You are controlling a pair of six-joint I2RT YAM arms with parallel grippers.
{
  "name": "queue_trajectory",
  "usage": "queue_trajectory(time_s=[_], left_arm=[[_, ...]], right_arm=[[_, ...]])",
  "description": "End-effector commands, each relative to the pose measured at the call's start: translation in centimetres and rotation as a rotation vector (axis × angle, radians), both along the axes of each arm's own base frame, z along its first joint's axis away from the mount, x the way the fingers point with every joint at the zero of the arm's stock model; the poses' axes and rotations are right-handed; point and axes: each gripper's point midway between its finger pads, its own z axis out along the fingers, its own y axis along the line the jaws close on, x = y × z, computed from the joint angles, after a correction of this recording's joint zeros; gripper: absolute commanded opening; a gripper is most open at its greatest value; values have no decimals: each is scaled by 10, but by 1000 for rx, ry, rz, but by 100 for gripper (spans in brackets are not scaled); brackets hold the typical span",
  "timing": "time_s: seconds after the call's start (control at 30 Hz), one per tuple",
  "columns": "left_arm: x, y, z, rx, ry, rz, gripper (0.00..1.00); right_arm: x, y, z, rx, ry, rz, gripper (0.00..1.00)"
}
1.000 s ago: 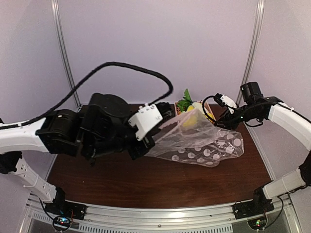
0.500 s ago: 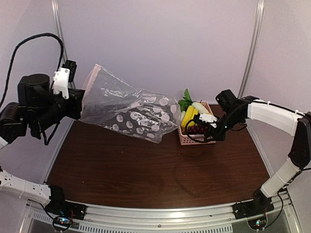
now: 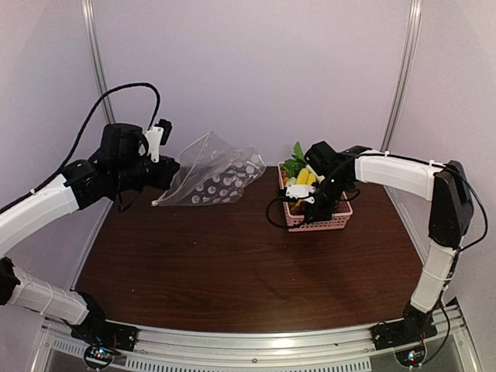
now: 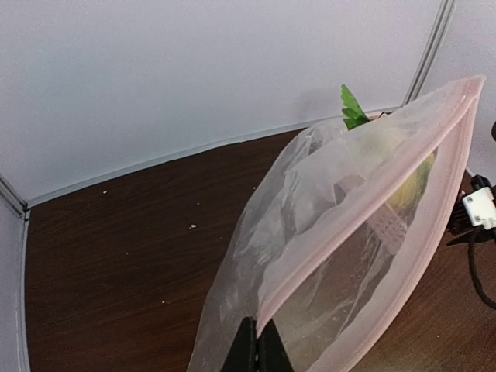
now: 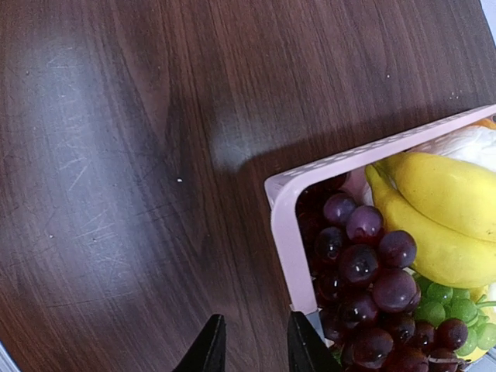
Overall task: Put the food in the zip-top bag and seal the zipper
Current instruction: Adjust the bin at the center of the board.
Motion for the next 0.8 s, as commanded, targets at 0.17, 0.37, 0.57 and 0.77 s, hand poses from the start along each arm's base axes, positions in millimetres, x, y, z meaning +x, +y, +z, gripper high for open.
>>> queue_trajectory(time_s=[0.17, 0.37, 0.57, 0.77], left_arm=[[-5, -20, 6, -79, -140, -132, 0], [-6, -23, 0, -93, -129, -157, 0], [-9, -25, -2, -104, -115, -174, 0], [-11, -23, 3, -118, -135, -173, 0]], right_arm=[[21, -12, -11, -118, -28, -31, 33], [30, -20, -27, -191, -41, -35, 37], [21, -32, -44, -237, 4, -31, 29], [-8, -52, -49, -269, 50, -44, 8]])
